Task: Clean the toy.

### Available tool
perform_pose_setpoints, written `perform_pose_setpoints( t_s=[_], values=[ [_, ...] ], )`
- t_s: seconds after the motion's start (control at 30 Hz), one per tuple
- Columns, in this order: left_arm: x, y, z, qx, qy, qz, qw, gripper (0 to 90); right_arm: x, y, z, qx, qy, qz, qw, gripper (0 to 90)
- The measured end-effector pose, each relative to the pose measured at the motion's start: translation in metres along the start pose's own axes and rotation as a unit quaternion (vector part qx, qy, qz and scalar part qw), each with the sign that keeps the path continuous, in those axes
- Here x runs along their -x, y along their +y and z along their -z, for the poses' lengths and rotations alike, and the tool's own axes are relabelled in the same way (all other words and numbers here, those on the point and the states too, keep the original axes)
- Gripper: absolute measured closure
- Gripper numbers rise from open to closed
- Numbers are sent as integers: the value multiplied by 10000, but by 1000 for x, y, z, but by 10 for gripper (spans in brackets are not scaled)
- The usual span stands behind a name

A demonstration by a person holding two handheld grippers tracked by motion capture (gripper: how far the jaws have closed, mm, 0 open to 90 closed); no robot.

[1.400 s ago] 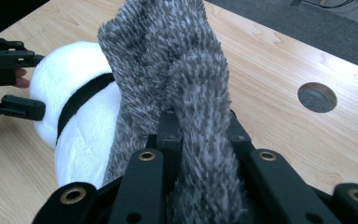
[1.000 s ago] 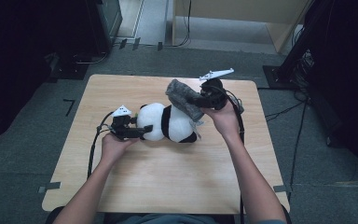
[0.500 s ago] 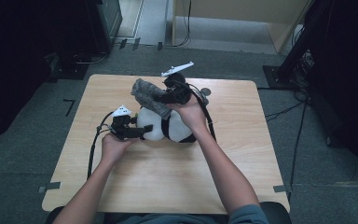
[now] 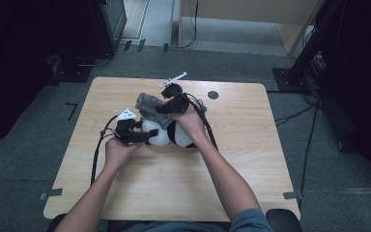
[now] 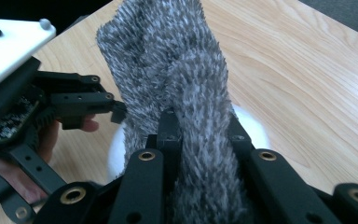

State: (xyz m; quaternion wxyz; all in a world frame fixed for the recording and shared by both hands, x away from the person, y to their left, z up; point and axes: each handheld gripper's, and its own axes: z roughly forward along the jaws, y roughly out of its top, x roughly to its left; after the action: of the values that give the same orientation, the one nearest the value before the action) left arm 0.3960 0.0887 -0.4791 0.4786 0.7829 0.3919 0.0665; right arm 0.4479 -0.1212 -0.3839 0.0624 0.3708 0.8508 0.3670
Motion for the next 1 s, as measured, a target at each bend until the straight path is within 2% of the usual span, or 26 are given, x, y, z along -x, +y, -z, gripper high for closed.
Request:
perform_pose_setpoints(
  t_s=[0.17, 0.4, 0.6, 0.83, 1.0],
  values=[
    [0, 0, 0, 11, -4, 1, 10000, 262, 7, -10, 16, 33, -177, -5, 9998, 747],
    [0, 0, 0, 13, -4, -10, 10000, 263, 20, -25, 38, 182, -268, -143, 9994, 746],
    [0, -1, 0, 17, -12, -17, 10000, 262, 28, -34, 60, 285, -417, -110, 9987, 745],
    [-1, -1, 0, 20, -25, -9, 10000, 263, 43, -53, 89, 416, -614, -234, 9970, 743],
    [-1, -1, 0, 9, -29, -11, 10000, 263, 55, -67, 101, 431, -737, -388, 9956, 744]
  ],
)
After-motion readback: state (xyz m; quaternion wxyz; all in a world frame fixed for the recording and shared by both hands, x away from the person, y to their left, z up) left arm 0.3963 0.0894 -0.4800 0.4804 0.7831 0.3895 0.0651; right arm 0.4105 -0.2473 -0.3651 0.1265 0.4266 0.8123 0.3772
